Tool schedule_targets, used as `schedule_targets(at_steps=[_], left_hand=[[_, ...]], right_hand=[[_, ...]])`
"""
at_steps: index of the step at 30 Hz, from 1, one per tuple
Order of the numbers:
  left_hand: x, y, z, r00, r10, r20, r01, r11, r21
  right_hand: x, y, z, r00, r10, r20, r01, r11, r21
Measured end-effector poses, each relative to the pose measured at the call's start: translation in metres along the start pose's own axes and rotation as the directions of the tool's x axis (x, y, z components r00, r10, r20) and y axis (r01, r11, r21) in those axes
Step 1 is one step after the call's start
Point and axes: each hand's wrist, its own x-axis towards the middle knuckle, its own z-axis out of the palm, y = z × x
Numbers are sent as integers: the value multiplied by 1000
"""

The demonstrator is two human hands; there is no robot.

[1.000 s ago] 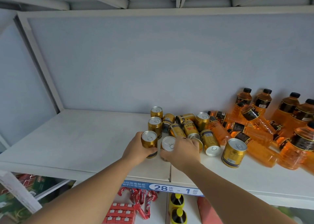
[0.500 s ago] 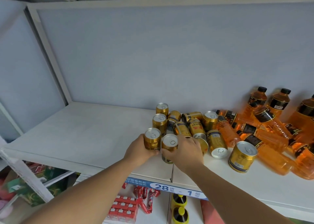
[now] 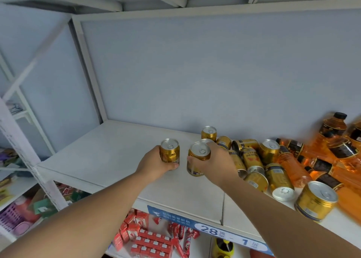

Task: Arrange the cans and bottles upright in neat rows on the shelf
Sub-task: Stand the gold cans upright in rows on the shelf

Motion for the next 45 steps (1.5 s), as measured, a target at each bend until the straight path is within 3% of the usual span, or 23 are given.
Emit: schedule_targets(at_steps=[5,11,21,45], left_hand=[[34,-36,-50,999,-24,-44,23,1000,-17],[99,-97,-107,995,-49,-83,42,996,-77],[198,-201,-205,999,-50,-11,50,999,9],[279,-285,-221,996,-76,35,79,994,-72]], right_hand=[[33,-34,41,995,86,41,-91,985,147],[89,-82,109,989,147,20,-148,971,186],[175,-170,226,968,248,19,-243,924,296],[255,-205,348,929,364,67,-368,892,260]])
